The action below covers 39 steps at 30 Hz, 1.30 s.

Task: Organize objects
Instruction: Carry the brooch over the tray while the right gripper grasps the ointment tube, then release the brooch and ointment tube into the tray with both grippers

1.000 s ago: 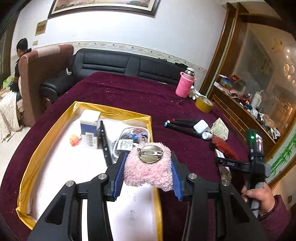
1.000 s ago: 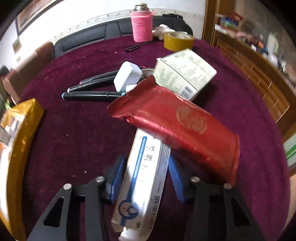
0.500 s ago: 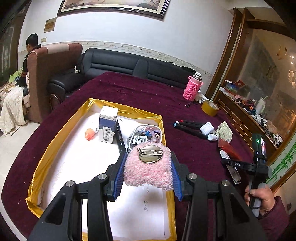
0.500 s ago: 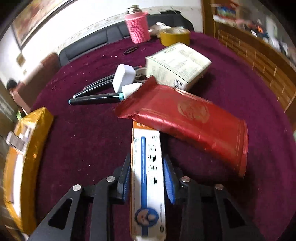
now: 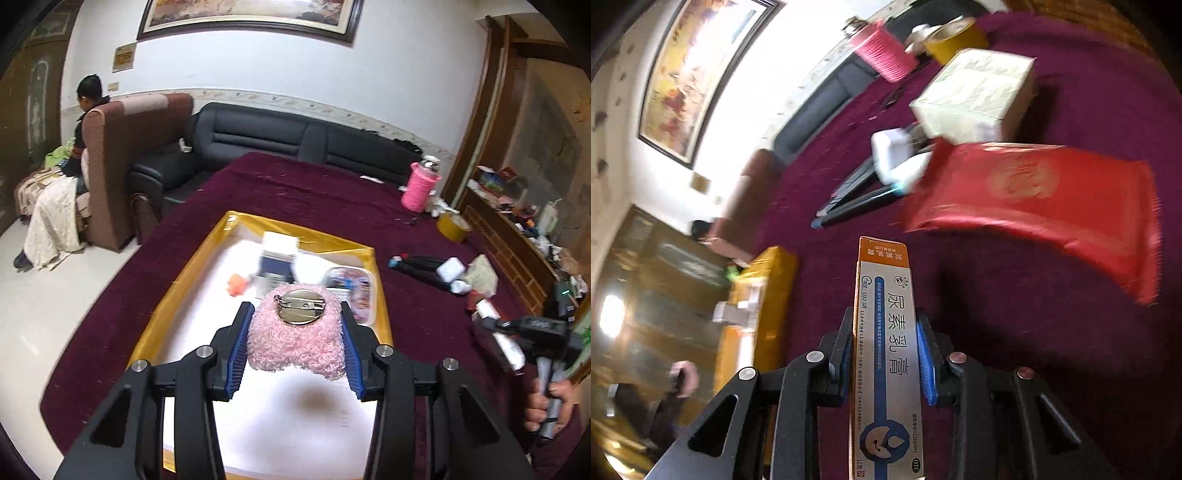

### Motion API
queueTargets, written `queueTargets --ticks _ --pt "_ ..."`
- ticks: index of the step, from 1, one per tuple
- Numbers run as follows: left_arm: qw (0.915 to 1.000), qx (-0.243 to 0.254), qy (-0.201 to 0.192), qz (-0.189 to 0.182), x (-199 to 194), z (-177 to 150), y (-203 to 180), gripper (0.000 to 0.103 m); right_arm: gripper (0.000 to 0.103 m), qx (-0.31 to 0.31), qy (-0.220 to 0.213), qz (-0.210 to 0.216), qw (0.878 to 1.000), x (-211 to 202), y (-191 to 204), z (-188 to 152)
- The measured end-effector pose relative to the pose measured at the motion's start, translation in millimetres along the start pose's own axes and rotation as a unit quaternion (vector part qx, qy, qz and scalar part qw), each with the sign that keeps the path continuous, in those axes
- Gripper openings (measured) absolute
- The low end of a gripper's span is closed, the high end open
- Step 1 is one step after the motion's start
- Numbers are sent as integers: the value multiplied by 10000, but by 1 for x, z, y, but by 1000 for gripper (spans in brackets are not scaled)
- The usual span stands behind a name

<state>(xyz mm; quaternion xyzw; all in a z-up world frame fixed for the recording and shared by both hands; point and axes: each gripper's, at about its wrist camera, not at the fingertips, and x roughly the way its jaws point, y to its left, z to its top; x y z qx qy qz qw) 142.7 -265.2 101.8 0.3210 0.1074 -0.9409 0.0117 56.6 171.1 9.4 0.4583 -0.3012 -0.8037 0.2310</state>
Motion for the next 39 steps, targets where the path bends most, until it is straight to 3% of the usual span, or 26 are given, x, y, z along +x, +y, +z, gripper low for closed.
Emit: queueTargets --ticks 7,15,19,27,29,33,34,36,39 --pt "9986 78 314 430 27 12 27 43 32 -702 367 628 9949 26 91 -6" --pt "9948 436 742 538 76 27 28 43 33 -1035 932 842 9867 99 164 -11" --pt "9923 470 954 641 101 36 33 43 33 -1156 1174 807 9830 140 195 -13" --pt "9867 346 1370 800 134 47 47 45 33 -1289 1259 235 9834 206 223 -7" --pt "9865 212 1433 768 135 46 52 48 33 -1284 1289 139 9832 217 225 -6" --pt "9893 -26 1401 416 129 44 57 68 36 -1253 1319 -41 9833 232 227 -2" --pt "9900 -104 1366 323 126 43 58 76 43 -1247 1284 -64 9838 232 226 -1" --pt "9913 -356 1261 145 120 40 60 80 58 -1245 1202 -27 9849 225 225 1" --pt "9905 -771 1140 -66 113 36 65 83 62 -1346 918 48 9866 206 230 4"
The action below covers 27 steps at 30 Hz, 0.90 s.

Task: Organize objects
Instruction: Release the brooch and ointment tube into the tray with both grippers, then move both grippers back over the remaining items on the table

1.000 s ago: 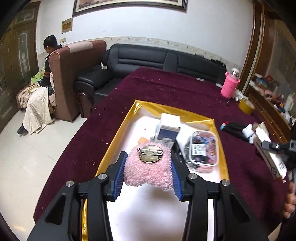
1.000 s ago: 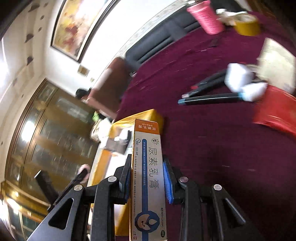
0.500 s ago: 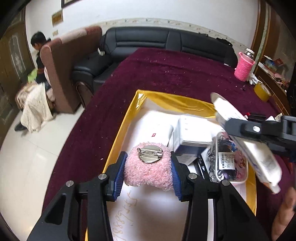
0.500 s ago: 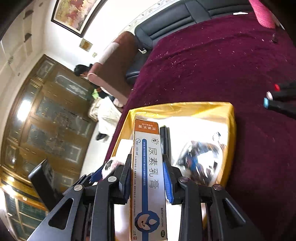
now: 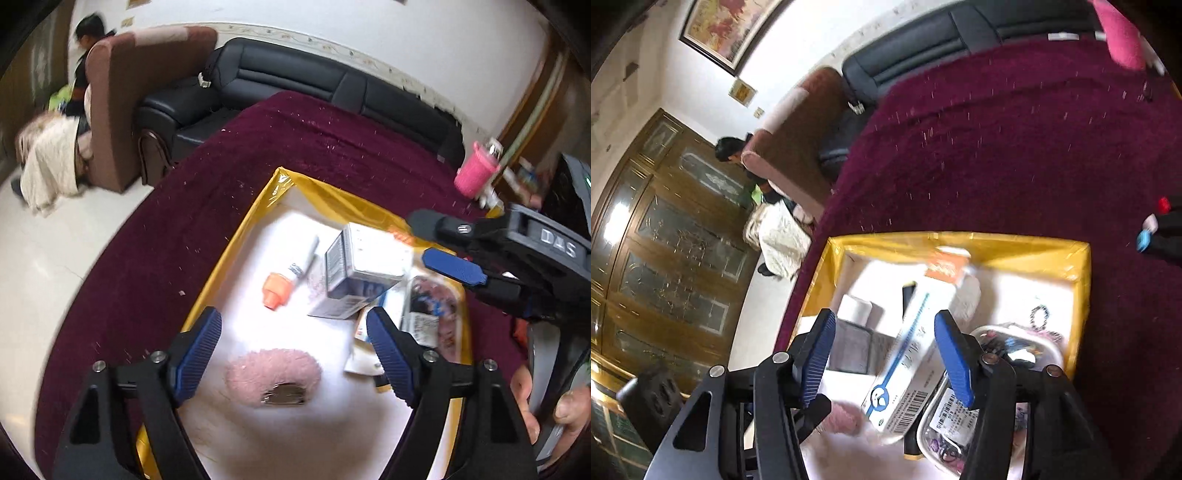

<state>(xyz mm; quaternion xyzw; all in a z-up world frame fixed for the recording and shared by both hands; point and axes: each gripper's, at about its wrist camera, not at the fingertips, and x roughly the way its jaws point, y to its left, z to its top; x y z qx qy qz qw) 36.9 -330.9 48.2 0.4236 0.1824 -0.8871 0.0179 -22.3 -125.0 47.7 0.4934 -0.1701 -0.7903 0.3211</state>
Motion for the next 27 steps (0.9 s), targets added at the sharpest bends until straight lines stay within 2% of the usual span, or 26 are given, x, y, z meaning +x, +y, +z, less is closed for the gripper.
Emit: queueTargets --ticks 2,5,7,10,12,14,17,21,24,27 --pt "9998 -188 -78 -87 -1 -3 2 86 63 -121 -159 122 9997 -15 7 -1" --pt "9996 -270 -14 -29 3 -9 0 86 68 -191 -90 545 9983 -26 16 -4" --pt "9999 -150 81 13 5 -12 -6 86 69 -286 16 708 9971 -30 25 -7" --pt "9996 128 222 135 7 -17 -15 87 72 -454 13 692 9966 -40 30 -12" --pt "9990 291 281 208 8 -21 -22 87 78 -577 -113 501 9970 -54 23 -19" --pt "9990 324 276 108 5 -23 -25 87 83 -605 -229 225 9977 -68 8 -28" --pt "9992 301 228 -145 -2 -26 -28 87 83 -535 -315 -110 9980 -90 -21 -42" --pt "9991 267 89 -306 -12 -27 -31 87 83 -193 -667 -546 9961 -133 -72 -59" --pt "9974 230 20 -677 -25 -29 -41 87 84 138 -897 -636 9938 -163 -106 -71" --pt "9948 522 -31 -873 -34 -31 -64 90 85 375 -1158 -720 9899 -190 -134 -84"
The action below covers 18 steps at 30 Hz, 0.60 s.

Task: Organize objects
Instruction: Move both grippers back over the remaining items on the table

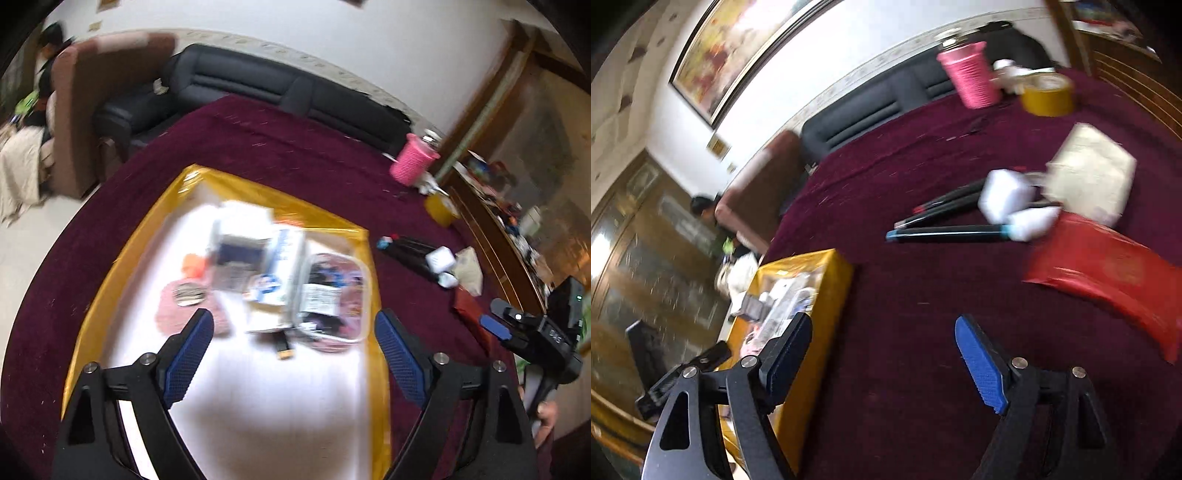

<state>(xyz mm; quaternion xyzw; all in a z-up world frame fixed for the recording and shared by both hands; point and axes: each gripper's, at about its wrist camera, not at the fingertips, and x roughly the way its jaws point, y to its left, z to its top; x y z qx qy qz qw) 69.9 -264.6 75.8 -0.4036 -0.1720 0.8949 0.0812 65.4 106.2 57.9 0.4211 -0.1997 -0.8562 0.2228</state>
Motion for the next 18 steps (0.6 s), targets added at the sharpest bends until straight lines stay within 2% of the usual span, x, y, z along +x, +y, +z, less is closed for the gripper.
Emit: queueTargets --ticks 2,4,8,12,14,18 --pt "9996 52 148 -249 10 8 -10 90 87 135 -133 -74 9998 -15 -17 -3" --pt "9992 19 286 -265 27 22 -10 90 88 288 -207 -102 9993 -24 -34 -4" --pt "9985 -305 122 433 54 64 13 90 88 642 -358 -58 9973 -45 -63 -10" --pt "9960 -590 -265 624 46 97 26 90 88 623 -601 -115 9962 -67 -74 -15" --pt "9953 -626 -355 641 34 100 20 90 88 643 -745 -203 9949 -78 -84 -15" --pt "9990 -22 -340 286 10 80 -36 91 91 866 -998 -340 9906 -96 -115 -10"
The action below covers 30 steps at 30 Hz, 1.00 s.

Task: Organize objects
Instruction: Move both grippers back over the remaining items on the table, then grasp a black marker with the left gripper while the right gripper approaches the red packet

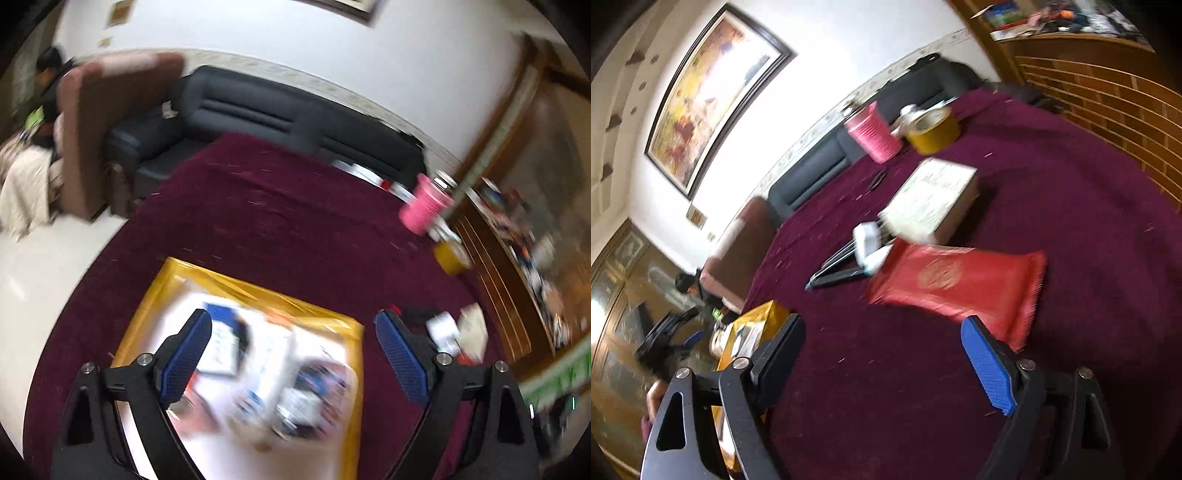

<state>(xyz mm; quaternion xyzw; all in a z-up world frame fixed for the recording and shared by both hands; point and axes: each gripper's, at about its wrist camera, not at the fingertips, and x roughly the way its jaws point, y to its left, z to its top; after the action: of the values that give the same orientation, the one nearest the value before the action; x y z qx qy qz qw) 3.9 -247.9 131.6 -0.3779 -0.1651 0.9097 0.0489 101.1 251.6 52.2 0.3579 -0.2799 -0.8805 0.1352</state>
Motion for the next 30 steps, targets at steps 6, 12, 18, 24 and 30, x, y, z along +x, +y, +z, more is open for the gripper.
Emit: queueTargets --ticks 6,12,18,24,30 --pt "9914 785 503 -922 0 -57 -92 93 91 -75 -12 -572 9983 10 -32 28" --pt "9802 1353 951 -1091 26 -100 -151 93 91 -488 501 -816 9942 54 -31 52" --pt "9751 1849 1003 -708 42 -96 -166 93 91 -847 975 -951 9871 100 -26 69" --pt "9411 3250 855 -359 77 -73 -196 93 92 -1086 1127 -512 9863 115 -16 55" --pt "8930 4312 1287 -115 153 -72 -228 46 93 -769 954 -56 9924 105 -34 56"
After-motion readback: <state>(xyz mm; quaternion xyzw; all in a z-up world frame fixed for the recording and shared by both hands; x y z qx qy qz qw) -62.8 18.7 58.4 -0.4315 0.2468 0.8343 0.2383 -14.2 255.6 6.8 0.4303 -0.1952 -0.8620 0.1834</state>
